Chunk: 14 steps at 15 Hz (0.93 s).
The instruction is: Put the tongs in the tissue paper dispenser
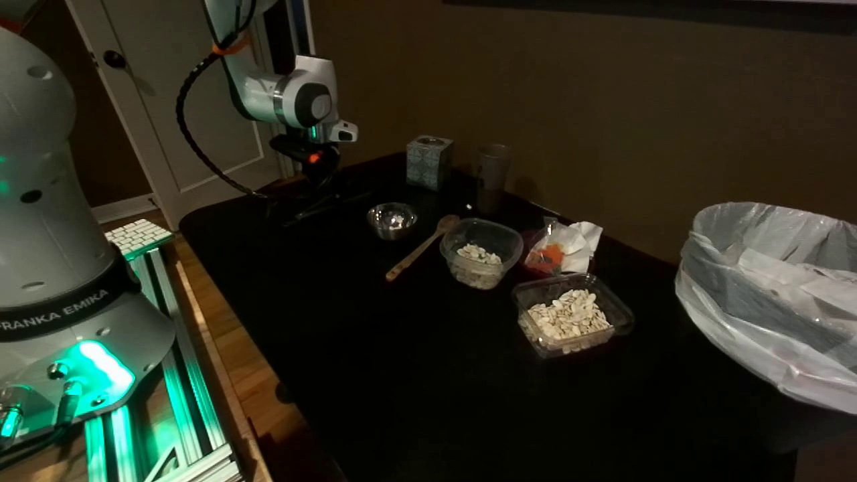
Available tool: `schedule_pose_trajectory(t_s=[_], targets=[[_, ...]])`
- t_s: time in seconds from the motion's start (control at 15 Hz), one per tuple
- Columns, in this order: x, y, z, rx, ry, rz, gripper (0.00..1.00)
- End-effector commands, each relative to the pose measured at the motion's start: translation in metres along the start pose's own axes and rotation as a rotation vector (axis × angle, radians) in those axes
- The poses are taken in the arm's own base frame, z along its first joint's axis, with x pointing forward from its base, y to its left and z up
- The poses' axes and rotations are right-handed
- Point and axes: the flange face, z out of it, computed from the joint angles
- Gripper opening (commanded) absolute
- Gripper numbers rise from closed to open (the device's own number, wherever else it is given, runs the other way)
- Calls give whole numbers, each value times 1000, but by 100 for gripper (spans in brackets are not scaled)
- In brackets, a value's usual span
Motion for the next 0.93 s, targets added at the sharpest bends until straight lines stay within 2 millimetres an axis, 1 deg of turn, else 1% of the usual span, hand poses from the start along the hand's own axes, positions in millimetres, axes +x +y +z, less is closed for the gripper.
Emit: schedule_pose_trajectory(t_s=[0.0, 0.27, 0.33, 0.4, 0.47, 0.53, 0.67, 0.8, 0.87], targets=[[10, -5, 21, -6, -5, -29, 100], [16, -6, 31, -9, 1, -32, 99], [17, -6, 33, -12, 2, -32, 74], [18, -6, 35, -15, 3, -31, 74], [19, -6, 35, -17, 5, -32, 70], [19, -6, 36, -18, 8, -32, 60], [20, -5, 33, -22, 15, -33, 44], [20, -9, 29, -20, 25, -40, 32], [19, -12, 26, -18, 28, -45, 24]])
